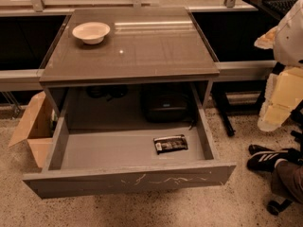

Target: Pick rxbar chocolate from top drawer and place on counter

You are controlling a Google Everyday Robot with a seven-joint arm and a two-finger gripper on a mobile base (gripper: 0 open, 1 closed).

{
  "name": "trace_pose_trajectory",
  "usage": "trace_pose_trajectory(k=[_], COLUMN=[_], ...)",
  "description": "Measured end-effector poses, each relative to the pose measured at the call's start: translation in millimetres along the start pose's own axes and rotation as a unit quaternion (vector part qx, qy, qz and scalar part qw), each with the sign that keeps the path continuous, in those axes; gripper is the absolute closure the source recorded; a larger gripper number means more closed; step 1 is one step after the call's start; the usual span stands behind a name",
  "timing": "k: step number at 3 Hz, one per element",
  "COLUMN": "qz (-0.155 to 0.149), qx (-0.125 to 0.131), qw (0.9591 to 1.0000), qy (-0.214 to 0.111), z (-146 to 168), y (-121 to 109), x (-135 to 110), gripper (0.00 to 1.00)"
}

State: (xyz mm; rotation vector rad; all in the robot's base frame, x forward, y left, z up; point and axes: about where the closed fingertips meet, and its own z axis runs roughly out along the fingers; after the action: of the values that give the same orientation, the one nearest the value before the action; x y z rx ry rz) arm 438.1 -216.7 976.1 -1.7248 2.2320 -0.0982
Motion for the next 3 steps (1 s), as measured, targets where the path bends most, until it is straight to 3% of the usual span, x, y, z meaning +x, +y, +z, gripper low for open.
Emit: trace_pose_trajectory(k=[1, 2, 3], qz=[0.000, -0.026, -0.070], qx=[0.000, -0.010, -0.037], qw=[1.0000, 0.9994, 0.9945], qy=[0.000, -0.020, -0.069], z=[0.0, 16.5, 58.2], y=[0.0, 0.2, 0.9], x=[0.0, -7.6, -19.4], gripper=[0.00, 0.00, 0.00])
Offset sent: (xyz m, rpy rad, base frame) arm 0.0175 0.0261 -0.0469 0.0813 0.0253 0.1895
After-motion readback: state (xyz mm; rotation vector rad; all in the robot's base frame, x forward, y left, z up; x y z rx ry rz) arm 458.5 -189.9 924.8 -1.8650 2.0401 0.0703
